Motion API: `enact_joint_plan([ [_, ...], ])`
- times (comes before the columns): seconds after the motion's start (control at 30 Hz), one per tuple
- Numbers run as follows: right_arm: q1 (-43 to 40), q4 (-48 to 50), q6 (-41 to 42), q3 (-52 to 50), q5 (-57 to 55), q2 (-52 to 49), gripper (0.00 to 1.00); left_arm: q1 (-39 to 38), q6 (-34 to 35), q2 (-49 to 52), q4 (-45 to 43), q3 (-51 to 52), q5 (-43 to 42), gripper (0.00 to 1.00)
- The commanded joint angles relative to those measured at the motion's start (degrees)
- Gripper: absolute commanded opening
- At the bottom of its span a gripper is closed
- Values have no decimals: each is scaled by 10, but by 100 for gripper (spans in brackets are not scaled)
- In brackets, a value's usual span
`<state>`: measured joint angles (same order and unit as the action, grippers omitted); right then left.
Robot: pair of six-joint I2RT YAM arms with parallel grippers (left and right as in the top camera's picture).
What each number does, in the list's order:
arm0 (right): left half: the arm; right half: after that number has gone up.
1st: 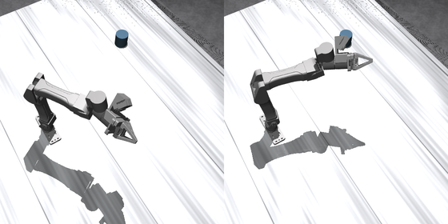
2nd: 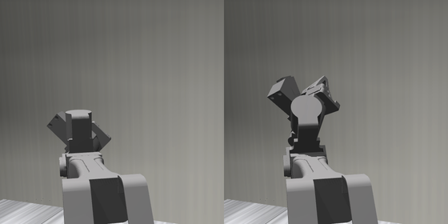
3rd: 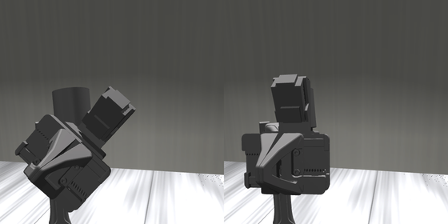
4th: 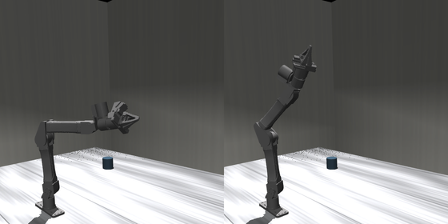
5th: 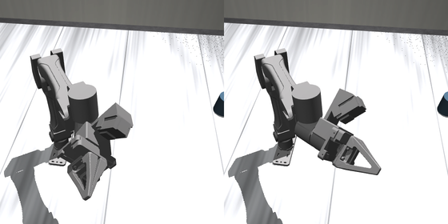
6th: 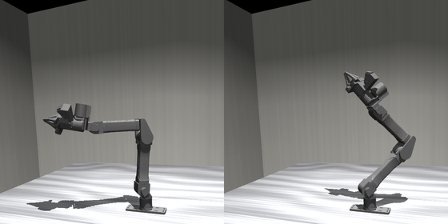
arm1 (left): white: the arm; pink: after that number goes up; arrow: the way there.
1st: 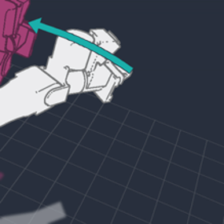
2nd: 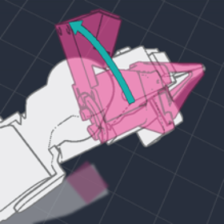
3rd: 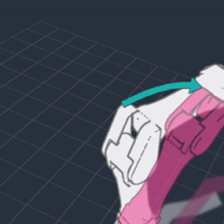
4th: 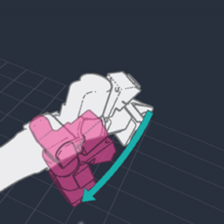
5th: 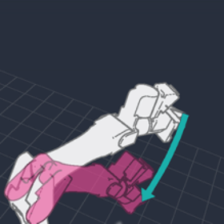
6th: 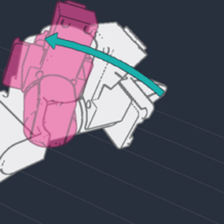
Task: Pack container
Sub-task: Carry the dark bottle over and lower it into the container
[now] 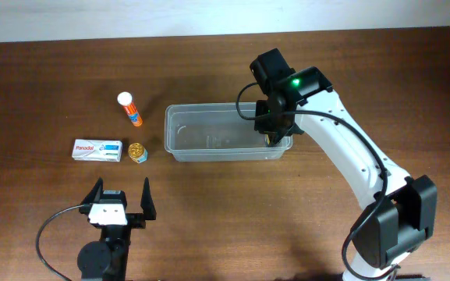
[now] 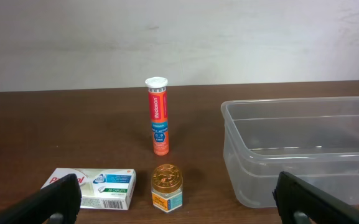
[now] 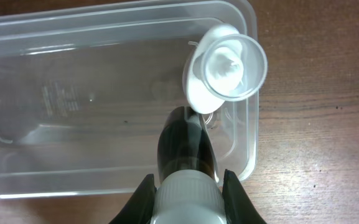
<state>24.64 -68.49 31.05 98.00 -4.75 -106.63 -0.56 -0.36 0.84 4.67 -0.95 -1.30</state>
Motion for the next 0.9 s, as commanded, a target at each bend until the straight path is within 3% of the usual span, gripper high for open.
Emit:
enact_joint_plan([
  [0.0, 5, 4, 40, -3, -26, 3, 16, 3, 2, -4, 0, 4, 2, 100],
  [0.87, 5, 31, 7, -3, -30, -41, 17, 3, 2, -4, 0, 4, 2, 100],
])
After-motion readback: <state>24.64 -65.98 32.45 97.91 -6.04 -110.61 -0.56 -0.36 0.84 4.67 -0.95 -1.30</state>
